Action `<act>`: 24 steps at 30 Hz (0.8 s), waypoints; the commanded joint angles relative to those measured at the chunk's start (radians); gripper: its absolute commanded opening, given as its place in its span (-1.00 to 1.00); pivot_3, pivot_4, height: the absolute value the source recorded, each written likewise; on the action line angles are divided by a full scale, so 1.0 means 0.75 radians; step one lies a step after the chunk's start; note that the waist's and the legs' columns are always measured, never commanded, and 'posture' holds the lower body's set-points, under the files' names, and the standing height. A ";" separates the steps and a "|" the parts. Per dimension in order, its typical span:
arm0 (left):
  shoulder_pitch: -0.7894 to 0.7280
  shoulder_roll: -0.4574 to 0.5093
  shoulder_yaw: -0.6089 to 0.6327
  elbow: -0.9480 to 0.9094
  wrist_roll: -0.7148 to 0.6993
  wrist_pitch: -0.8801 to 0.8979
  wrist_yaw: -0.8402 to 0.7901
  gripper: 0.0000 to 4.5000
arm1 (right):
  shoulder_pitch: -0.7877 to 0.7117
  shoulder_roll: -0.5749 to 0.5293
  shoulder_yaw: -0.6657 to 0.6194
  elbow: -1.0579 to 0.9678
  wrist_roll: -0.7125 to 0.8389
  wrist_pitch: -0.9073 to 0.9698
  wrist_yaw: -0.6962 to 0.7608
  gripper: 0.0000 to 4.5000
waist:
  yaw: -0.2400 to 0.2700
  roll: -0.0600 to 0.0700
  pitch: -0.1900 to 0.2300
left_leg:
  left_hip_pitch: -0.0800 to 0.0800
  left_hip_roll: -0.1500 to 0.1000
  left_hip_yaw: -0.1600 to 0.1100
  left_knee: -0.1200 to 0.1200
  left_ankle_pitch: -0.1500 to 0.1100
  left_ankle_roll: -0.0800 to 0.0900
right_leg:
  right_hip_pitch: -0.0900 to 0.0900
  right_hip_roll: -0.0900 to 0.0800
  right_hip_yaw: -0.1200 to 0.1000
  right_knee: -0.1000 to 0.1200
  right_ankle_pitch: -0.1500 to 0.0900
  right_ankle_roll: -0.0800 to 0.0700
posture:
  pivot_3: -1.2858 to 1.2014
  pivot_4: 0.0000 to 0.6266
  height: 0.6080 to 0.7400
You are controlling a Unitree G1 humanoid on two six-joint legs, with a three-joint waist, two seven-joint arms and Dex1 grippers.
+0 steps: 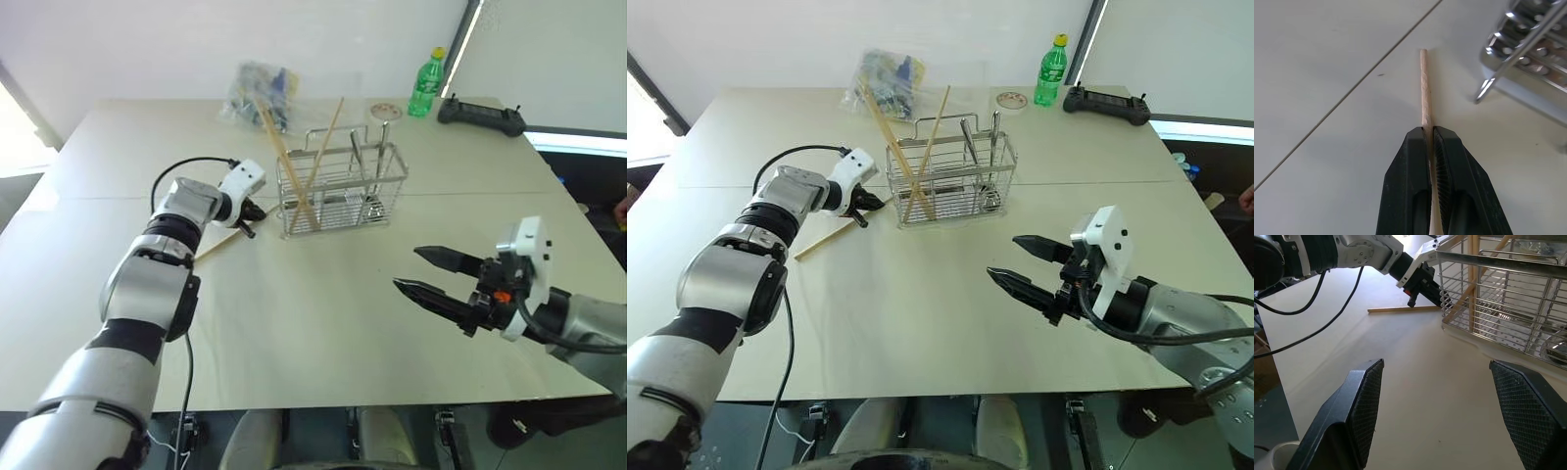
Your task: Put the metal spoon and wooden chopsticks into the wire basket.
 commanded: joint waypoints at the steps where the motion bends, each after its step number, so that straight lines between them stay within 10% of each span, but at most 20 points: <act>1: -0.038 0.078 0.083 -0.006 -0.034 0.031 0.104 -0.98 | -0.014 -0.017 -0.031 -0.023 0.023 -0.018 0.009 0.58 | 0.001 0.000 0.000 | 0.000 0.000 0.000 0.000 0.000 0.000 | 0.000 0.000 0.000 0.000 0.000 0.000 | 0.03 -0.52 0.60; 11: -0.192 0.188 0.704 -0.115 -0.491 -0.307 0.692 -0.98 | -0.038 -0.024 -0.011 0.000 0.011 -0.018 0.040 0.58 | 0.019 -0.003 0.000 | -0.001 0.000 -0.003 0.001 0.000 -0.001 | 0.001 -0.002 -0.001 -0.001 0.000 0.001 | 0.03 -0.52 0.60; 24: -0.129 -0.047 0.793 -1.113 -0.931 0.011 0.716 -0.98 | -0.060 -0.036 -0.005 0.030 0.016 -0.004 0.074 0.58 | 0.034 -0.002 -0.001 | -0.001 -0.001 0.000 0.003 0.000 -0.001 | 0.001 -0.002 0.000 -0.001 0.002 0.002 | 0.03 -0.52 0.60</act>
